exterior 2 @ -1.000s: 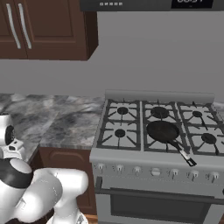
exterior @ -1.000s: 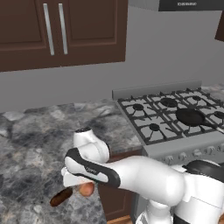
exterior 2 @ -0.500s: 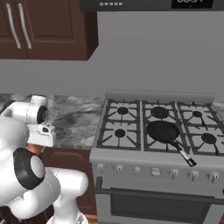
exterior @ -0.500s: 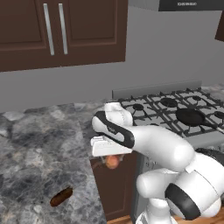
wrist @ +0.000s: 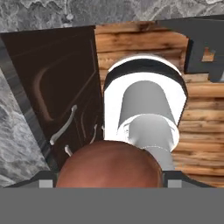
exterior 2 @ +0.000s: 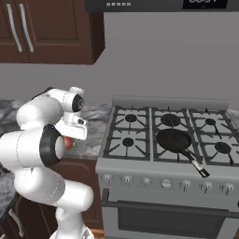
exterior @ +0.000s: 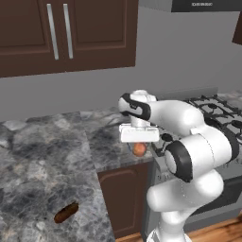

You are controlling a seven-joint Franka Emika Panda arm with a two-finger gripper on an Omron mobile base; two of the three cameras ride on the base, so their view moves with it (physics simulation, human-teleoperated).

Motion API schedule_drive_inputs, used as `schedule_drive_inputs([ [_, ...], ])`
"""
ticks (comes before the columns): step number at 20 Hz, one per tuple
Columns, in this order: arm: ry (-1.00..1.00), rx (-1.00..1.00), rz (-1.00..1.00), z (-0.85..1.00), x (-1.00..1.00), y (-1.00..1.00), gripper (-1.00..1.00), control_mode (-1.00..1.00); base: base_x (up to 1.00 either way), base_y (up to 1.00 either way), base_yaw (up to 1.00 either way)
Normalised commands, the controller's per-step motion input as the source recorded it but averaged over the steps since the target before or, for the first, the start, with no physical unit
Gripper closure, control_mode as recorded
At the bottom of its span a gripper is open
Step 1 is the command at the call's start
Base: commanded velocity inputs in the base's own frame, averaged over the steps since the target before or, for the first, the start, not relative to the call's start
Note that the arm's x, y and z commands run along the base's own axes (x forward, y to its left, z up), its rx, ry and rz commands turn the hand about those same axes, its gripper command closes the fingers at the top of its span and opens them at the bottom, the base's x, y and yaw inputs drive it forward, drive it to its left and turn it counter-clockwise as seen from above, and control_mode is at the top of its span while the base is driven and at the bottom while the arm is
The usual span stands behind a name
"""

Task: Put the onion and sweet potato in the pan. Then turn on the front center burner and set the heat to medium.

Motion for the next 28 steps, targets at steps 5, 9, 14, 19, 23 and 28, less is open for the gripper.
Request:
schedule_drive_inputs([
  [5, 0.07, 0.0, 0.0, 0.38, 0.53, -0.94, 1.0, -1.0, 0.0, 0.0, 0.0],
  [9, 0.04, 0.0, 0.0, 0.2, 0.0, -0.97, 1.0, -1.0, 0.0, 0.0, 0.0],
  [14, 0.05, 0.0, 0.0, 0.08, -0.05, -0.94, 1.0, -1.0, 0.0, 0.0, 0.0],
  [19, 0.01, 0.0, 0.0, 0.01, -0.19, -0.97, 1.0, -1.0, 0.0, 0.0, 0.0],
  [23, 0.0, 0.03, 0.0, 0.0, -0.38, -0.99, 1.0, -1.0, 0.0, 0.0, 0.0],
  [28, -0.08, 0.05, 0.0, 0.0, -0.05, -0.89, 1.0, -1.0, 0.0, 0.0, 0.0],
])
